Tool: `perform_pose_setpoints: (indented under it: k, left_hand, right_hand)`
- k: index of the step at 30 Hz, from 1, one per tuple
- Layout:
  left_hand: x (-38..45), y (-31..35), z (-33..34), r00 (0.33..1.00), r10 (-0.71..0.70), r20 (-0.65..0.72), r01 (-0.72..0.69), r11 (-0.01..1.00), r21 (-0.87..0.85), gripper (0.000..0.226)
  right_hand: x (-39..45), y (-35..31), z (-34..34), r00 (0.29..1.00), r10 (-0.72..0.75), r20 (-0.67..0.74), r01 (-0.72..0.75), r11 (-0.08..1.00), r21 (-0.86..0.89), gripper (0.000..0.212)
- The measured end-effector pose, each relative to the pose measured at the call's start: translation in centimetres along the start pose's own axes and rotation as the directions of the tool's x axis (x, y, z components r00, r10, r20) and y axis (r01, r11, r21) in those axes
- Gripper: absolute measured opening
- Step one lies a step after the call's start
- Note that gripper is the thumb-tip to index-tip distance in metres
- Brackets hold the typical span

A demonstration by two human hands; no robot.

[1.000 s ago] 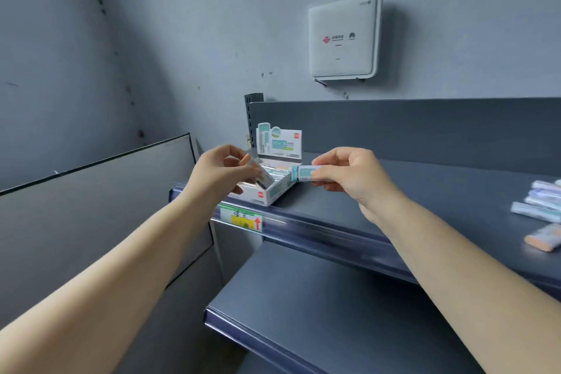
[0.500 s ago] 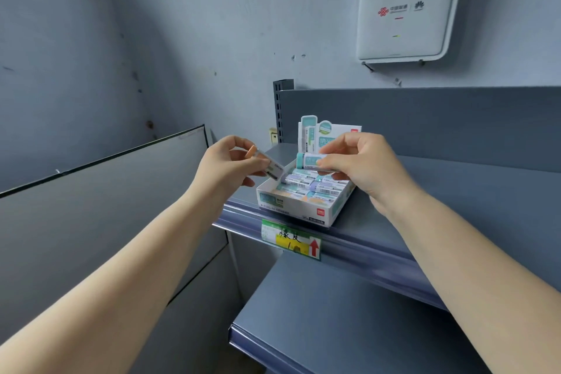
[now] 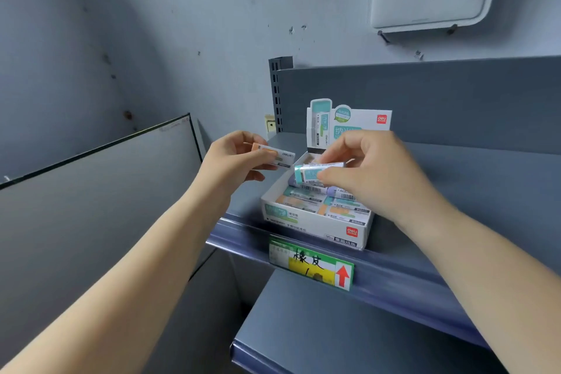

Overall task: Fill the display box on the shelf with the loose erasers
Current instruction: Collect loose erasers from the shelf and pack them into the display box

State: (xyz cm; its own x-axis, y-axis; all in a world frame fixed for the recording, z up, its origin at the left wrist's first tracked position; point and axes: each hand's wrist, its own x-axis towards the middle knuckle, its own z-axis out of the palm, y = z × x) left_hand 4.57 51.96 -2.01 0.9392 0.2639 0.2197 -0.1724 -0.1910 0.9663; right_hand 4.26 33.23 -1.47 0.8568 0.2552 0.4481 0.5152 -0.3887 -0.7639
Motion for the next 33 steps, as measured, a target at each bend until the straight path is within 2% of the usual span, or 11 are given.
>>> perform_pose_setpoints:
  k: [8, 16, 22, 26, 31, 33]
  left_hand:
    - [2.2, -1.0, -0.5, 0.988, 0.021, 0.154, -0.003, 0.993, -0.114, 0.016]
    - [4.3, -1.0, -0.4, 0.943, 0.085, 0.320, -0.027, 0.983, -0.179, 0.019]
    - [4.6, -1.7, -0.4, 0.894, 0.137, 0.426, -0.052, 0.978, -0.203, 0.016]
    - [4.5, -2.0, -0.6, 0.859, 0.169, 0.484, -0.067, 0.973, -0.219, 0.019]
    - [3.8, -1.5, -0.8, 0.804, 0.202, 0.560, -0.113, 0.975, -0.190, 0.030]
    - [3.6, -1.3, -1.0, 0.798, 0.201, 0.568, -0.138, 0.979, -0.152, 0.031]
  right_hand:
    - [0.6, 0.0, 0.5, 0.996, 0.083, -0.021, -0.085, 0.987, -0.136, 0.016]
    - [1.5, -0.3, 2.1, 0.979, 0.201, 0.025, -0.185, 0.937, -0.298, 0.019]
    - [1.5, -0.7, 2.6, 0.979, 0.205, -0.004, -0.185, 0.871, -0.454, 0.019]
    - [1.4, -0.7, 2.8, 0.977, 0.212, 0.006, -0.184, 0.860, -0.476, 0.005]
    - [1.4, -0.5, 2.8, 0.982, 0.187, 0.041, -0.140, 0.845, -0.516, 0.012]
    - [1.4, -0.2, 2.7, 0.987, 0.164, 0.006, -0.137, 0.844, -0.518, 0.009]
